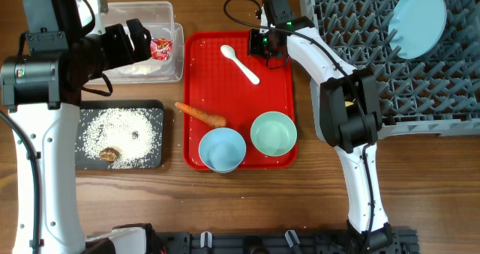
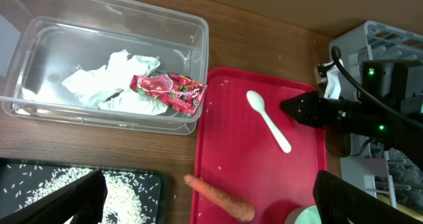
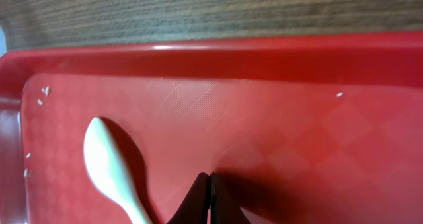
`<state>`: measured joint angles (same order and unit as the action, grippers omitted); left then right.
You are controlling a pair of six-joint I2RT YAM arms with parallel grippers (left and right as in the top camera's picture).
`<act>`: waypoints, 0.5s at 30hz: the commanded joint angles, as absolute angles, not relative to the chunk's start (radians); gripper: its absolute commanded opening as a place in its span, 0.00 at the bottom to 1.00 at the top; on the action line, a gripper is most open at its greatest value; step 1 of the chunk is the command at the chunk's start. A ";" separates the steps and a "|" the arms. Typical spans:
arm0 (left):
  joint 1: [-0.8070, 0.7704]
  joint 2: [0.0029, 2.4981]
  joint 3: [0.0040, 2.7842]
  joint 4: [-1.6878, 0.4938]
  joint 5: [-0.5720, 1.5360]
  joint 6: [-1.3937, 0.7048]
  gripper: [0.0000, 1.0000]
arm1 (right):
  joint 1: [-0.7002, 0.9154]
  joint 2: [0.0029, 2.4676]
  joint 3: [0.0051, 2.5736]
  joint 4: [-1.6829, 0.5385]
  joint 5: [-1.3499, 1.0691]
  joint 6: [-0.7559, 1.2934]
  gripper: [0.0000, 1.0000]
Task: Sort waste into correct bins and load items into the dishwasher rack
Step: 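Lower the right gripper and grasp the white spoon by its handle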
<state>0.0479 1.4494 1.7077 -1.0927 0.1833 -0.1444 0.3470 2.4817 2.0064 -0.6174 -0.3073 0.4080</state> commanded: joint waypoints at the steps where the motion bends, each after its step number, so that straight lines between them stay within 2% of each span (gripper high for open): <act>1: 0.052 1.457 1.721 -1.090 0.181 -0.150 1.00 | 0.350 2.538 1.988 -0.640 -0.343 0.422 0.04; 3: 0.052 1.457 1.721 -1.090 0.181 -0.150 1.00 | 0.350 2.534 1.992 -0.641 -0.356 0.405 0.04; 4: 0.052 1.457 1.721 -1.090 0.181 -0.150 1.00 | 0.350 2.529 1.994 -0.630 -0.385 0.364 0.07; 7: 0.052 1.457 1.721 -1.090 0.181 -0.150 1.00 | 0.353 2.504 2.003 -0.609 -0.418 0.270 0.28; 9: 0.052 1.457 1.721 -1.090 0.181 -0.150 1.00 | 0.360 2.487 2.011 -0.611 -0.401 0.210 0.47; 10: 0.052 1.457 1.721 -1.090 0.181 -0.150 1.00 | 0.374 2.481 2.011 -0.611 -0.380 0.158 0.60; 15: 0.052 1.457 1.721 -1.090 0.181 -0.150 1.00 | 0.435 2.481 2.010 -0.605 -0.300 0.064 0.68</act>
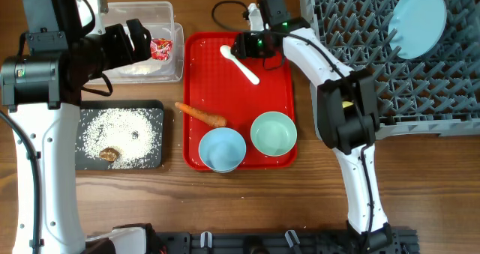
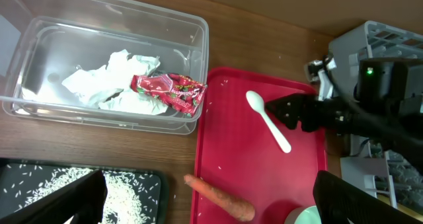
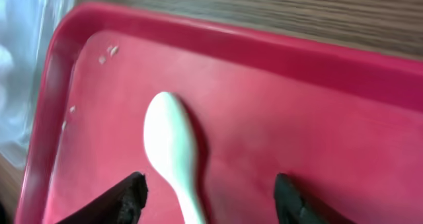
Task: Sort waste into correct bins and load items into the dishwasher rack
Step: 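Lower the right gripper and grasp the white spoon by its handle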
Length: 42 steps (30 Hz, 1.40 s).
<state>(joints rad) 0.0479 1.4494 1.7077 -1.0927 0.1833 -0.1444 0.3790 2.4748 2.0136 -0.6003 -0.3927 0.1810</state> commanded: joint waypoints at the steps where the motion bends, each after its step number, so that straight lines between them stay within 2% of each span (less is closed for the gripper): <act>1: 0.052 1.457 1.721 -1.090 0.181 -0.150 1.00 | 0.452 2.481 2.010 -0.602 -0.264 0.048 0.69; 8: 0.052 1.457 1.721 -1.090 0.181 -0.150 1.00 | 0.562 2.482 2.009 -0.593 0.065 0.025 0.71; 13: 0.052 1.457 1.721 -1.090 0.181 -0.150 1.00 | 0.575 2.483 2.004 -0.588 0.140 0.027 0.70; 21: 0.052 1.457 1.721 -1.090 0.181 -0.150 1.00 | 0.567 2.511 2.004 -0.588 0.179 0.030 0.54; 23: 0.052 1.457 1.721 -1.090 0.181 -0.150 1.00 | 0.569 2.512 2.004 -0.590 0.179 0.030 0.43; 24: 0.052 1.457 1.721 -1.090 0.181 -0.150 1.00 | 0.569 2.512 2.004 -0.591 0.179 0.030 0.34; 27: 0.052 1.457 1.721 -1.090 0.181 -0.150 1.00 | 0.570 2.512 2.004 -0.592 0.175 0.051 0.25; 36: 0.052 1.457 1.721 -1.090 0.181 -0.150 1.00 | 0.568 2.511 2.004 -0.605 0.122 0.110 0.14; 42: 0.052 1.457 1.721 -1.090 0.181 -0.150 1.00 | 0.566 2.497 2.004 -0.661 0.121 0.193 0.15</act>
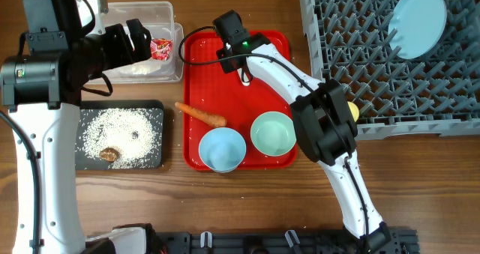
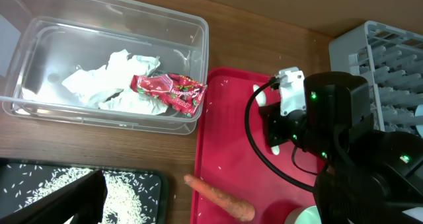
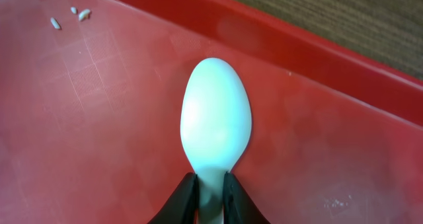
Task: Sort waste into correct bins and load items into the dishwasher rack
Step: 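Lower the right gripper and grasp the white spoon by its handle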
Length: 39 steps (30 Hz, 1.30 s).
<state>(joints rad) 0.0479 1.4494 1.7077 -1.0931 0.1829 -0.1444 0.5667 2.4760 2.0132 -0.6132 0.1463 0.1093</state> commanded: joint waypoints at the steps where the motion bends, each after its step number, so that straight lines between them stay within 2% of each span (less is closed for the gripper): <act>1: 0.052 1.457 1.721 -1.090 0.181 -0.150 1.00 | 0.564 2.496 2.005 -0.694 0.115 0.230 0.15; 4: 0.052 1.457 1.721 -1.090 0.181 -0.150 1.00 | 0.562 2.496 2.005 -0.774 0.078 0.319 0.14; 8: 0.052 1.457 1.721 -1.090 0.181 -0.150 1.00 | 0.562 2.496 2.005 -0.828 0.028 0.348 0.04; 24: 0.052 1.457 1.721 -1.090 0.181 -0.150 1.00 | 0.533 2.410 2.037 -0.828 -0.005 0.347 0.04; 32: 0.052 1.457 1.721 -1.090 0.181 -0.150 1.00 | 0.487 2.386 2.037 -0.837 -0.134 0.344 0.04; 39: 0.052 1.457 1.721 -1.090 0.181 -0.150 1.00 | 0.466 2.386 2.016 -0.821 -0.070 0.340 0.04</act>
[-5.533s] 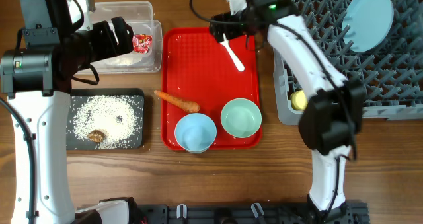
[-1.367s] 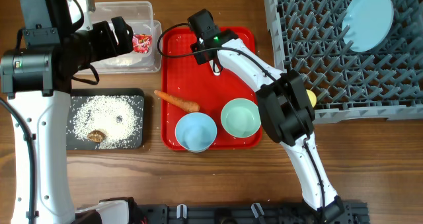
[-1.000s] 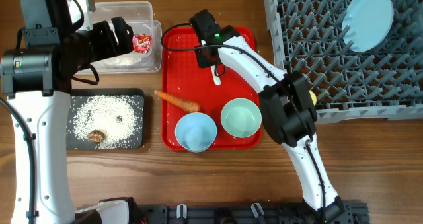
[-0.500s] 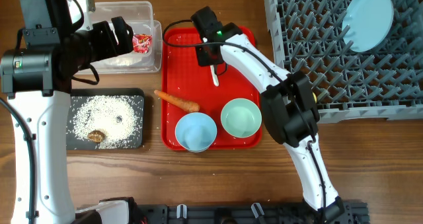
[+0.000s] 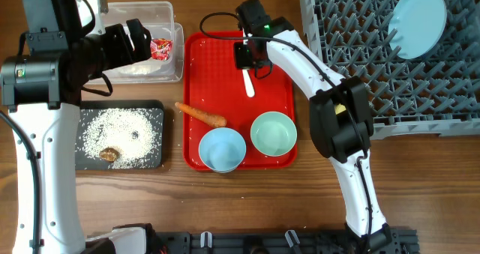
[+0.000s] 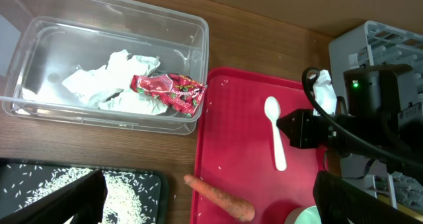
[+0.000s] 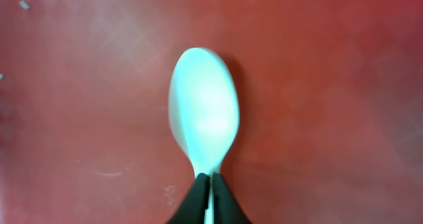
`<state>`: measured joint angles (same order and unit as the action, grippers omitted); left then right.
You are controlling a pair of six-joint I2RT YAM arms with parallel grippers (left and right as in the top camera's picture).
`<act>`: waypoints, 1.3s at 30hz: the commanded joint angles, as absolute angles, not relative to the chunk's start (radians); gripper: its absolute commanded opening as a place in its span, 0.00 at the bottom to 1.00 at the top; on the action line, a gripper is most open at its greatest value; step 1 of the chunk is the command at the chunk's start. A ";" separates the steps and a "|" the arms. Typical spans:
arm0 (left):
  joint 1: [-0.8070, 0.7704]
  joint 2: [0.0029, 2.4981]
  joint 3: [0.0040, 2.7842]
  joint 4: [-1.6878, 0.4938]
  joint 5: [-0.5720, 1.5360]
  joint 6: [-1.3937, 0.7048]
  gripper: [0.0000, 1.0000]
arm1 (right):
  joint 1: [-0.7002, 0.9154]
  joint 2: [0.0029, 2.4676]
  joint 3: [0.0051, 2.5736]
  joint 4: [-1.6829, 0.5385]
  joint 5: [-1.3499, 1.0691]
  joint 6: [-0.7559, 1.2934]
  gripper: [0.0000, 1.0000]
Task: Sort waste into correct bins and load items into the dishwasher rack
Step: 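Lower the right gripper and grasp the white spoon by its handle, then carry the white spoon into the rack and release it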
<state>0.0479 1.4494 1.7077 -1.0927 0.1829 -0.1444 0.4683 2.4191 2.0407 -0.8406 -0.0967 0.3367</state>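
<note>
A white spoon (image 7: 203,115) is over the red tray (image 5: 212,67), its handle (image 5: 249,82) pointing toward the near side. My right gripper (image 7: 210,184) is shut on the spoon's neck, at the tray's far middle (image 5: 246,57). Whether the spoon rests on the tray or hangs just above it I cannot tell. A carrot (image 5: 201,115), a blue bowl (image 5: 222,149) and a green bowl (image 5: 274,132) sit on the tray's near half. My left gripper (image 6: 211,204) is open, high above the clear bin (image 5: 169,13), holding nothing.
The clear bin holds a red wrapper (image 6: 168,92) and crumpled tissue (image 6: 109,82). A black tray (image 5: 156,134) strewn with rice and a brown scrap lies at the near left. The grey dishwasher rack (image 5: 375,67) at the right holds a pale blue plate (image 5: 418,11).
My right gripper's fingers, then on either side of the spoon's neck, are now pressed shut on it. Gripper and spoon have shifted right, and the spoon now lies straight instead of slanted.
My right gripper was shut at the tray's far right, beside the slanted spoon. Then it was open over the spoon's bowl. Later its fingers straddled the neck, and now it is shut on the spoon. The left arm has stayed still over the bin.
</note>
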 commanded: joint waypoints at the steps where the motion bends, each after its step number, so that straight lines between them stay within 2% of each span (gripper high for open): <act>1: 0.052 1.457 1.721 -1.090 0.181 -0.150 1.00 | 0.466 2.387 2.011 -0.813 -0.068 0.340 0.04; 7: 0.052 1.457 1.721 -1.090 0.181 -0.150 1.00 | 0.474 2.447 2.000 -0.799 -0.076 0.343 0.05; 13: 0.052 1.457 1.721 -1.090 0.181 -0.150 1.00 | 0.469 2.448 2.009 -0.766 -0.076 0.340 0.51; 16: 0.052 1.457 1.721 -1.090 0.181 -0.150 1.00 | 0.465 2.448 2.026 -0.760 -0.094 0.339 0.58; 19: 0.052 1.457 1.721 -1.090 0.181 -0.150 1.00 | 0.463 2.448 2.035 -0.744 -0.131 0.316 0.60; 25: 0.052 1.457 1.721 -1.090 0.181 -0.150 1.00 | 0.476 2.450 2.000 -0.756 -0.167 0.330 0.54; 31: 0.052 1.457 1.721 -1.090 0.181 -0.150 1.00 | 0.496 2.473 1.919 -0.760 -0.090 0.455 0.42; 37: 0.052 1.457 1.721 -1.090 0.181 -0.150 1.00 | 0.495 2.478 1.919 -0.744 -0.086 0.475 0.18; 39: 0.052 1.457 1.721 -1.090 0.181 -0.150 1.00 | 0.496 2.478 1.919 -0.744 -0.087 0.475 0.08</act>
